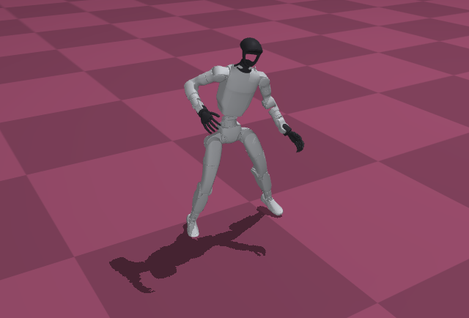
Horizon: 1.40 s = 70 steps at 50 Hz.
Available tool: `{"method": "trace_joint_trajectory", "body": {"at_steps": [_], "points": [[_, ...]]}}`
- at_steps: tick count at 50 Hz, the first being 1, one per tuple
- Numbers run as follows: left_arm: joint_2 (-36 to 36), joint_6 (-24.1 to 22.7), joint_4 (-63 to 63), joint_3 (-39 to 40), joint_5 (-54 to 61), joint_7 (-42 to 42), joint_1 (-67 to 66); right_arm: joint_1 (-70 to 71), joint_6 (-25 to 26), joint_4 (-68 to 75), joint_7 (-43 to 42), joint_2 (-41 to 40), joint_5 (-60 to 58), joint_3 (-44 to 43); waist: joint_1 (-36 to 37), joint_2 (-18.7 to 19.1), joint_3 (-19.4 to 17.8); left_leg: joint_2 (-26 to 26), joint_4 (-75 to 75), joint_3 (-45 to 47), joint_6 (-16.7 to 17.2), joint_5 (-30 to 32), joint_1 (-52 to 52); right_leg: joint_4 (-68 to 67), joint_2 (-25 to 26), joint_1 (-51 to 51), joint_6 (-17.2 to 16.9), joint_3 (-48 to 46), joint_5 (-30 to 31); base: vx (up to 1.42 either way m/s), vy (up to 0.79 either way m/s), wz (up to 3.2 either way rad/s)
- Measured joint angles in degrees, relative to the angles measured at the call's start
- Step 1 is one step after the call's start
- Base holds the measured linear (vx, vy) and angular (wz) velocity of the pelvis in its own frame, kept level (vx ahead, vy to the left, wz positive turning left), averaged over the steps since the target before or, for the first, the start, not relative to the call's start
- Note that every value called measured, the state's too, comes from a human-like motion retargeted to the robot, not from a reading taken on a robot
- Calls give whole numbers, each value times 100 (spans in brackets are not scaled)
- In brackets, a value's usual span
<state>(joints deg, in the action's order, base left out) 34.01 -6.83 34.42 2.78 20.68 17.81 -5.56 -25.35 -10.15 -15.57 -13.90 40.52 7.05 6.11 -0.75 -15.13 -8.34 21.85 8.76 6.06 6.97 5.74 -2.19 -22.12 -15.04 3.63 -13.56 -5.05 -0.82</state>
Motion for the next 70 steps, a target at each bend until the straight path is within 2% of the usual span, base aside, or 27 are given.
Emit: {"method": "trace_joint_trajectory", "body": {"at_steps": [2,3,5,8,11,13,15,17,18,20,22,23,25,28,31,34,39,40,43,47,53,65,70], "points": [[-126,-91,-192,-141,-59,-132,-355,-548,6,32,294,-53,639,-279,-109,-61,279,-657,-92,-288,245,-242,44,1015,372,-426,-144,188,1350,20,-109,84],[-161,-120,-263,-174,-18,-212,-480,-688,63,193,411,-62,734,-336,-71,29,368,-723,-44,-228,412,-294,62,1414,758,-539,-144,413,1992,14,-124,36],[-236,-157,-427,-256,125,-336,-704,-778,222,648,546,68,628,-367,47,199,479,-882,80,211,557,-240,44,1787,1225,-635,-144,848,2603,11,-119,4],[-254,-207,-894,-415,281,-471,-1145,-590,410,1400,570,342,446,-158,381,539,589,-1457,201,553,303,-220,123,1634,913,-420,-144,618,2203,4,-73,-41],[-184,-279,-1439,-576,331,-705,-1599,-229,530,2268,700,510,457,156,651,961,586,-2138,216,-482,306,-34,328,1572,352,-362,-144,56,1716,6,-63,-25],[-126,-293,-1709,-639,355,-825,-1738,151,628,2872,846,610,350,376,881,1222,468,-2375,349,-869,333,91,479,1400,5,-253,-31,-329,1343,6,-78,-16],[-85,-293,-1935,-670,533,-866,-1934,516,755,3495,802,651,142,612,977,1305,484,-2352,1016,-93,-15,-757,760,1658,-477,-305,-112,-549,1528,1,-90,15],[-15,-382,-2084,-581,616,-760,-1958,1249,848,4220,661,529,-119,942,1001,1312,263,-1872,2200,619,-370,-2615,1108,1374,-640,-121,-144,10,1200,-9,-100,30],[31,-419,-2055,-535,636,-636,-1858,1693,899,4621,498,398,-248,1116,997,1296,61,-1635,2794,643,-487,-3374,1298,960,-599,10,-144,410,495,-14,-98,36],[50,-275,-1631,-536,346,-397,-1432,2547,967,5484,100,-61,-598,1417,957,1173,-487,-1359,4050,434,-713,-4183,1741,-298,-511,343,-92,854,-1175,-17,-89,40],[-199,63,-591,-619,-80,-77,-648,3176,1144,6259,-449,-784,-858,1489,941,1074,-1007,-1097,4641,221,-704,-4036,1962,-1413,-316,696,306,768,-1864,-16,-80,25],[-381,202,29,-704,-267,52,-249,3288,1200,6444,-692,-1133,-878,1414,930,1019,-1171,-1059,4508,154,-655,-3862,1874,-1720,-274,790,492,663,-1866,-9,-69,27],[-729,324,1109,-864,-452,268,363,3172,1147,6356,-996,-1701,-718,1158,837,897,-1287,-1118,3692,40,-582,-3465,1483,-1787,-259,744,542,401,-1617,0,-58,47],[-1102,119,1681,-737,-537,432,532,2610,886,5773,-1026,-2076,-864,949,502,801,-981,-1191,2093,-59,-321,-2554,967,-768,-168,254,202,30,-1061,6,-47,73],[-1364,-199,1377,-416,-481,457,270,2125,781,5503,-1027,-2054,-1536,1028,353,836,-557,-1137,601,-67,8,-1614,540,192,14,-42,-46,-278,-584,3,-40,37],[-1510,-395,1040,-435,-184,352,144,1817,702,5582,-964,-1936,-1523,1092,418,980,-253,-1032,-237,-266,145,-1156,363,1043,274,-264,-144,-441,-358,-4,-34,2],[-1448,-232,1104,-1174,-486,-171,602,2012,684,6754,-333,-1710,-715,1173,660,1283,-136,-862,-497,-214,-51,-1349,349,1524,552,-370,-144,-598,-465,-9,-25,14],[-1446,-165,1200,-1308,-665,-361,713,2162,722,7136,-168,-1654,-704,1214,673,1360,-138,-814,-563,-196,-101,-1299,327,1571,599,-399,-144,-629,-469,-10,-17,16],[-1460,-69,1384,-1549,-907,-776,782,2568,890,7849,56,-1438,-1277,1306,593,1580,-111,-640,-710,-233,32,-1079,284,1810,801,-524,-144,-668,-355,-8,-17,8],[-1427,-132,1088,-1579,-762,-775,505,2600,869,7361,-299,-1196,-1493,1024,396,1684,-121,-580,-800,-201,153,-990,215,1976,880,-639,-144,-681,-338,-4,-10,2],[-1572,-189,1094,-1315,-805,-507,165,2303,384,6216,-609,-1137,-353,484,232,1819,-56,-540,-761,-118,131,-1004,151,1928,900,-649,-143,-598,-406,0,-1,-1],[-1657,-60,1824,-1061,-706,-561,-112,2636,625,6422,-210,-1064,-939,1097,131,1964,88,-640,-377,186,106,-1261,77,1734,757,-561,-144,-211,-470,0,6,-23],[-1340,-137,1442,-951,-837,-285,-306,2356,608,5689,-600,-1087,-858,964,265,1884,18,-621,-48,365,119,-1421,209,1687,765,-396,-144,22,-421,-1,8,-44]]}}
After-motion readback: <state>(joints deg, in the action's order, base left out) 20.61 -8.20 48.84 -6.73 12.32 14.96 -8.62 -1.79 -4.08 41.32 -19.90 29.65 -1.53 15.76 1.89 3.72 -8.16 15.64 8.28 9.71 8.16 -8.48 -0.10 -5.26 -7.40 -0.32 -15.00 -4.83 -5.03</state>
